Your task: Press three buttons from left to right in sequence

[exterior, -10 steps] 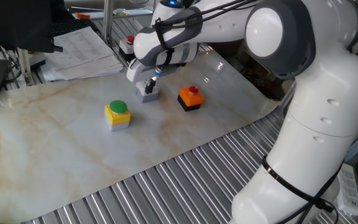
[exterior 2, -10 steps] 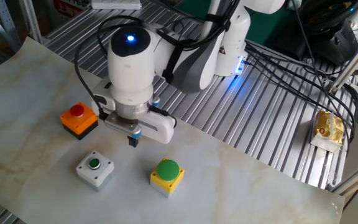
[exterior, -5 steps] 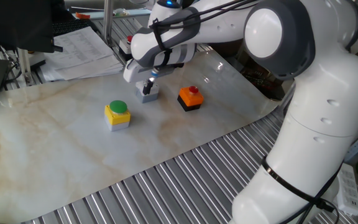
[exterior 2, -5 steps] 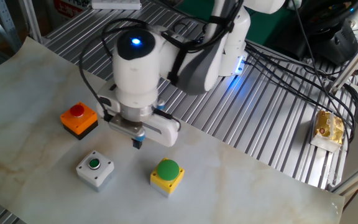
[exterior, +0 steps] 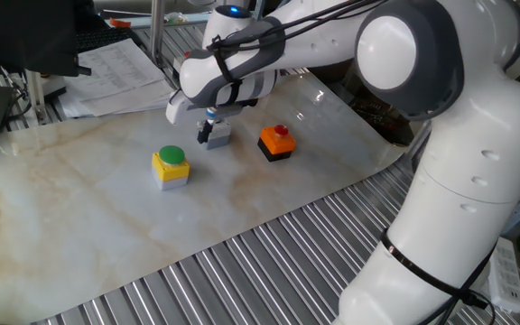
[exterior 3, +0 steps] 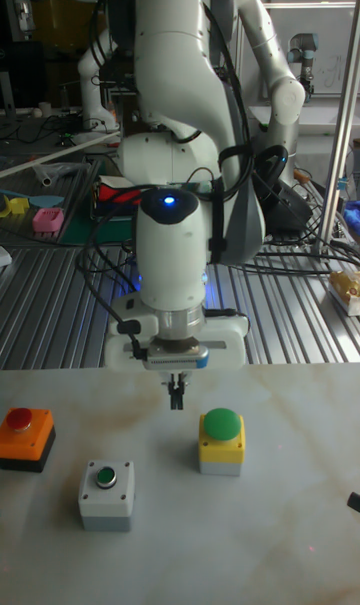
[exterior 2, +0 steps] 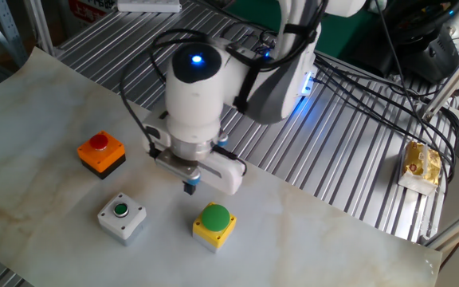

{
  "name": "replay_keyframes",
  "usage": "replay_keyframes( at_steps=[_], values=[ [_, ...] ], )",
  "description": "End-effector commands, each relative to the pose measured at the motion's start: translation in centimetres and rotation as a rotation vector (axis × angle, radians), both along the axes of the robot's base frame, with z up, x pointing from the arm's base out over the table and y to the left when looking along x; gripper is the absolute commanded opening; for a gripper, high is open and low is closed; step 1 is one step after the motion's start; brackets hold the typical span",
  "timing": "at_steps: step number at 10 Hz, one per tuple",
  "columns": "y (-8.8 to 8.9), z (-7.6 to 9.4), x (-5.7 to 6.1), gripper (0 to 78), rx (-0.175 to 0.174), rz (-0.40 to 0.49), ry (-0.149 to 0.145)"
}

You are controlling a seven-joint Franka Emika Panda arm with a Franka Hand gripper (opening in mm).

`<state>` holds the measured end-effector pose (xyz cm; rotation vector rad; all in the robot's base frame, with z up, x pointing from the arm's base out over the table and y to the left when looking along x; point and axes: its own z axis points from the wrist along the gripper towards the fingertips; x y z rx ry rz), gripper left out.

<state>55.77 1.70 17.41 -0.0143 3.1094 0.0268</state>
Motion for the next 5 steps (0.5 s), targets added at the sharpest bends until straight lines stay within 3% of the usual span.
replay_keyframes(
  at_steps=[1,5],
  values=[
    [2.0,0.9,-0.1,1.2,-0.002,-0.044,0.009],
    [3.7,0.4,-1.0,1.2,0.001,-0.076,0.004]
  ],
)
